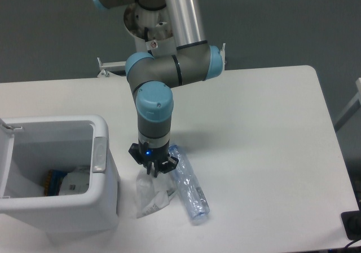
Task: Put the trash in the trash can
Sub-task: 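Lower the gripper onto the white tissue and close on it, then lift the tissue and carry it over the white trash bin, then open the gripper to drop the tissue into the bin, then move the gripper over the clear plastic water bottle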
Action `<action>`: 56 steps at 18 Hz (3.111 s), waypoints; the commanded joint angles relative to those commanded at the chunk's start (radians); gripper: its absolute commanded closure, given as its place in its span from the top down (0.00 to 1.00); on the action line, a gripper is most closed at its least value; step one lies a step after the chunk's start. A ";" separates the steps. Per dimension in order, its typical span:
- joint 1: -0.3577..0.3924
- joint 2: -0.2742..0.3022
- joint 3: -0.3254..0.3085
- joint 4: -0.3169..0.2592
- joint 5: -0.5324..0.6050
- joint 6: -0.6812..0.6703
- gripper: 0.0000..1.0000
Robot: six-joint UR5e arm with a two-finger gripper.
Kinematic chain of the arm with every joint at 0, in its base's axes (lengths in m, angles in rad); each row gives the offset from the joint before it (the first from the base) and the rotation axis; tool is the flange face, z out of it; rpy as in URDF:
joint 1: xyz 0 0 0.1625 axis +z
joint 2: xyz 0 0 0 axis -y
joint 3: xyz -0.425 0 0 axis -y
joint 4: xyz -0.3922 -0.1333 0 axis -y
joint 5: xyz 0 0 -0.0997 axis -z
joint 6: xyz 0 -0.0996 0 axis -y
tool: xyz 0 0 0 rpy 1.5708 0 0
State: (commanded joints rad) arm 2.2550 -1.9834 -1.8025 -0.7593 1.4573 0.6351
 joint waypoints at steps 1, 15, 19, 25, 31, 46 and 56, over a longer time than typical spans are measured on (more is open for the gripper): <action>0.000 0.000 0.011 0.000 0.000 -0.003 0.00; 0.123 0.005 0.428 -0.002 -0.201 -0.282 0.00; 0.144 0.153 0.419 -0.009 -0.334 -0.435 0.00; 0.025 0.282 0.315 -0.014 -0.339 -0.500 0.00; -0.081 0.314 0.206 -0.005 -0.337 -0.486 0.00; 0.033 0.344 0.209 -0.015 -0.330 -0.500 1.00; 0.195 0.014 0.348 -0.218 -0.227 -0.485 1.00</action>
State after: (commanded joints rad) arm 2.4498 -1.9694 -1.4543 -0.9769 1.2301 0.1503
